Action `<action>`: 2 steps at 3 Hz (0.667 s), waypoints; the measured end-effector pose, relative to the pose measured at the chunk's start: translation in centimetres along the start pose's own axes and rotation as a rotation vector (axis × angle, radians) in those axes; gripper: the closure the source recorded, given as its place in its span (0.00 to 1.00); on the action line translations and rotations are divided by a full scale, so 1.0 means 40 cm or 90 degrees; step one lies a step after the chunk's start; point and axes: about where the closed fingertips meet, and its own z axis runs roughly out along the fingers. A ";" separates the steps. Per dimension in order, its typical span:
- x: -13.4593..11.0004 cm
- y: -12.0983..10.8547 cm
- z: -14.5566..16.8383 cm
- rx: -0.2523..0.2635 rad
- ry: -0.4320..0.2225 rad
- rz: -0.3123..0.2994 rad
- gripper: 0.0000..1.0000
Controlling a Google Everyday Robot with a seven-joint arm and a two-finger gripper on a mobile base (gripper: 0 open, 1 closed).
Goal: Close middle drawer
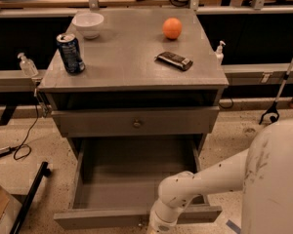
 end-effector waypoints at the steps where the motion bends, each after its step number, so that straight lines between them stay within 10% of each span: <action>1: 0.005 0.000 0.005 -0.004 -0.007 0.012 1.00; 2: 0.005 0.000 0.005 -0.004 -0.007 0.012 1.00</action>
Offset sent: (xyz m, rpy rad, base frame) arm 0.0793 0.0029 0.0084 -0.0154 -0.1867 -0.0162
